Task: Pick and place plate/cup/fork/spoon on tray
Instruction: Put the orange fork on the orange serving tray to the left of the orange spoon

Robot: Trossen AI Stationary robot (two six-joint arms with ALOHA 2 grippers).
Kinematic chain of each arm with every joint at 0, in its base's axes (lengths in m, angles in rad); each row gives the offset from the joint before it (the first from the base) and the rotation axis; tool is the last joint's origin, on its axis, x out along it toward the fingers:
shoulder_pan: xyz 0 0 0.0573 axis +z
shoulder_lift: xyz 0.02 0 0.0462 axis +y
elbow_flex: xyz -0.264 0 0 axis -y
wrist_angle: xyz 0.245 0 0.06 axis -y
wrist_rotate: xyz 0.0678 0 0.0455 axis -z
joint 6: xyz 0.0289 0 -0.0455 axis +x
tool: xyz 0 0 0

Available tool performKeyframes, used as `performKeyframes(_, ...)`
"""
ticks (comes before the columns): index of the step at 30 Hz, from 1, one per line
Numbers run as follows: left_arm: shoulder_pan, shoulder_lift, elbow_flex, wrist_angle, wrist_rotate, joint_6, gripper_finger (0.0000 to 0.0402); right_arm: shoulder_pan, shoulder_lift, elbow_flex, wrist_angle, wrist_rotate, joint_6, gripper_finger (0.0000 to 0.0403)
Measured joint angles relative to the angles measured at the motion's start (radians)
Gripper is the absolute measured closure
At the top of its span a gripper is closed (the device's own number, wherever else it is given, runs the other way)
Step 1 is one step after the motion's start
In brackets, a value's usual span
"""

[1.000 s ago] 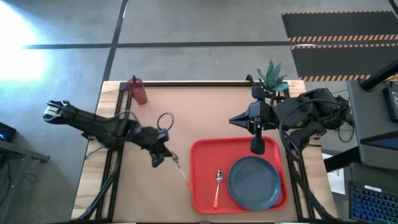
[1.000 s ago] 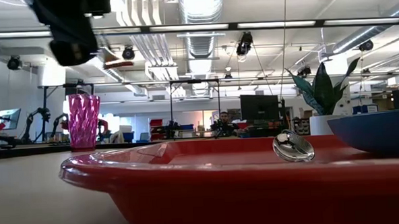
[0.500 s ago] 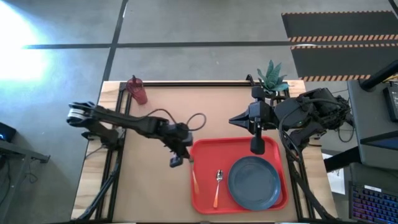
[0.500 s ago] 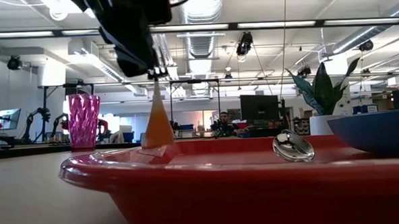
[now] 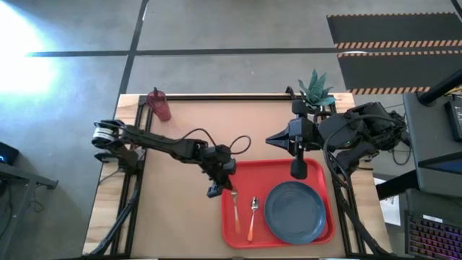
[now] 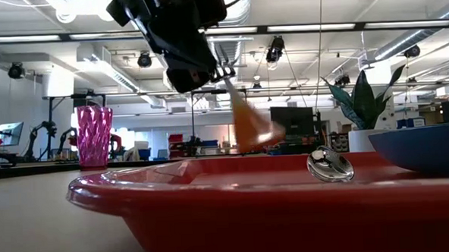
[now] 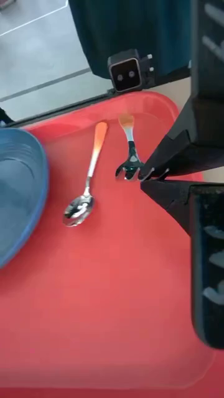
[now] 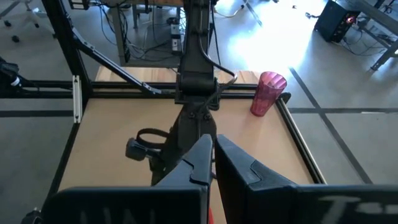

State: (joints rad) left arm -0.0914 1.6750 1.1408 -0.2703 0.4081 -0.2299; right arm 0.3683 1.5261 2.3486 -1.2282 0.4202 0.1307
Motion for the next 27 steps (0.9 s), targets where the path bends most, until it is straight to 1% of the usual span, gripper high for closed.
performKeyframes(7, 0.0, 0.043, -0.001, 0.022, 0.018, -0.001, 0.0401, 0.0, 0.0, 0.0, 0.0, 0.0, -0.001, 0.0394)
performKeyframes(14, 0.0, 0.115, 0.0, 0.138, 0.092, -0.025, 0.0401, 0.0, 0.0, 0.0, -0.001, 0.0, -0.001, 0.0394)
performKeyframes(21, 0.0, 0.183, -0.001, 0.143, 0.123, -0.026, 0.0401, 0.0, 0.0, 0.0, -0.002, 0.0, -0.001, 0.0394)
performKeyframes(27, 0.0, 0.209, -0.001, 0.203, 0.137, -0.026, 0.0402, 0.0, 0.0, 0.0, -0.004, 0.0, -0.003, 0.0394)
